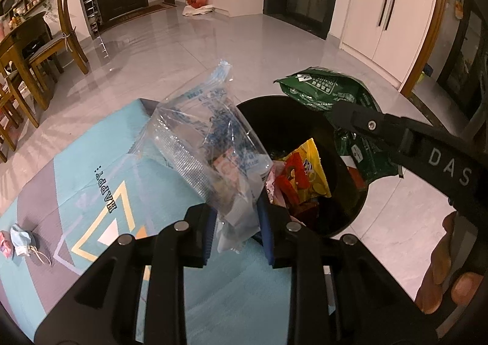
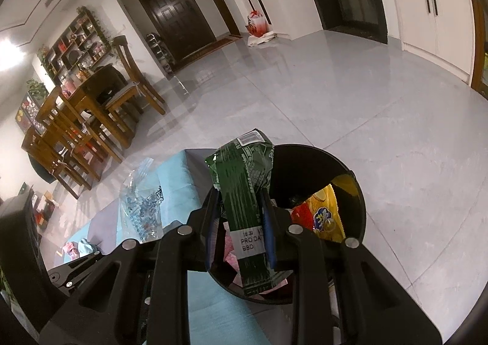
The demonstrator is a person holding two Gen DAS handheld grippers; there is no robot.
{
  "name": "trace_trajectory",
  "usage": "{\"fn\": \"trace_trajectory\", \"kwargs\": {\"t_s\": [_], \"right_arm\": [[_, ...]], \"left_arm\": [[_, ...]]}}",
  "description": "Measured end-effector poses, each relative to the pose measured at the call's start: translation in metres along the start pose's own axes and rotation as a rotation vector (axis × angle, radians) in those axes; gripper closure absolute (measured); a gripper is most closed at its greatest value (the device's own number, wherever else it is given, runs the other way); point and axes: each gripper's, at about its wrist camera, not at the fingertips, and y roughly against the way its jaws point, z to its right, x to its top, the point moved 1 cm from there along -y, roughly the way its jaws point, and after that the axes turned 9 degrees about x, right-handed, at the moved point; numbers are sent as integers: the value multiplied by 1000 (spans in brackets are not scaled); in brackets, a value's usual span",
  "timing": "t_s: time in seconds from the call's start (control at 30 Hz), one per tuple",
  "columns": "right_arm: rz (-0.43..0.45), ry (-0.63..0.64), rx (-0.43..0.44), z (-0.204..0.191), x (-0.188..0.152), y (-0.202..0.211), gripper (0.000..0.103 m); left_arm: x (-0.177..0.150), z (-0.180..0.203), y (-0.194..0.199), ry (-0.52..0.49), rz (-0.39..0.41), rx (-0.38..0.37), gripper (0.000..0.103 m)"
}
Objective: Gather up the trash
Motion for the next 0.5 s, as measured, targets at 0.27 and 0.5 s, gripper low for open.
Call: {"fn": "trace_trajectory", "kwargs": {"t_s": [0.27, 0.5], "right_arm": [[-10, -8, -55, 5, 5, -2, 76], [-15, 3, -99, 11, 6, -3, 76]], "left_arm": [[3, 1, -16, 18, -22, -5, 76], [8, 1, -26, 50, -38, -26, 76]]}}
